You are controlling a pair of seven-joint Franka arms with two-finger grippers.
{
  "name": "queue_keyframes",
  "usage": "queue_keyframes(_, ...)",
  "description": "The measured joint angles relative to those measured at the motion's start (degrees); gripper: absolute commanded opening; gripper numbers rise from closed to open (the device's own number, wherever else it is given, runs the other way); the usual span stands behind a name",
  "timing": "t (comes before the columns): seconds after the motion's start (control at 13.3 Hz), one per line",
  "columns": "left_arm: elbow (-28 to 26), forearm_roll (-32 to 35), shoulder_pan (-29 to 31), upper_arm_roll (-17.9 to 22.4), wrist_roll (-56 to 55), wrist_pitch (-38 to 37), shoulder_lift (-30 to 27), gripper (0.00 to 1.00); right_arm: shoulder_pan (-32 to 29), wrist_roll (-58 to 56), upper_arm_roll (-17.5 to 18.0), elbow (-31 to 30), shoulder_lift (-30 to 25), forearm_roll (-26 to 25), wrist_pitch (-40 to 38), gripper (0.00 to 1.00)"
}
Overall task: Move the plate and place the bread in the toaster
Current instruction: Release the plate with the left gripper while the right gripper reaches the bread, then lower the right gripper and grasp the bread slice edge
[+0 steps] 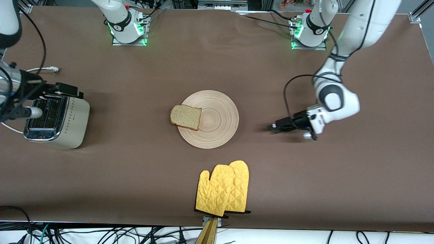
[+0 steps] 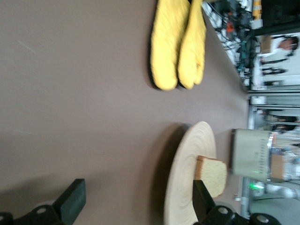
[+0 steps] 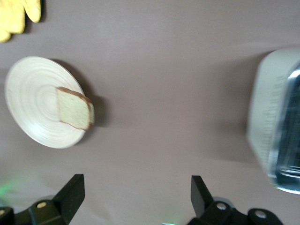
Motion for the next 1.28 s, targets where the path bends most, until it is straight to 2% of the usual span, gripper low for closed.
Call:
queue_keyframes(0.23,-0.48,20.71,5.9,-0.2,-12.32,-0.77,-7.34,1.0,2.56,4.83,0.08,-6.75,1.66,5.9,8.95,1.0)
queue_keyframes(0.45,-0.77,38.43,7.79,-0.3,-22.87,-2.31,-12.28,1.0,4.8,6.54,0.11,-11.53,3.5,13.04,12.99,1.0)
queue_keyframes(0.53,-0.55,44.96,7.89,-0.51,-28.09,-3.83,-13.85,1.0,4.87,6.52,0.11,-13.37,4.26,15.82,14.67,1.0)
queue_keyframes(0.68,1.68,56.63,8.15,-1.81,-38.65,-9.98,-16.89,1.0,6.25,6.42,0.14,-17.08,5.4,17.97,19.3,1.0)
queue_keyframes(0.91,9.45,66.36,8.19,-3.08,-46.5,-22.85,-19.08,1.0,10.69,6.44,0.85,-22.74,5.68,20.11,28.58,1.0)
queue_keyframes(1.28,24.04,74.65,8.3,-2.92,-49.49,-38.99,-19.2,1.0,12.03,6.46,7.16,-30.37,6.61,25.45,43.12,1.0)
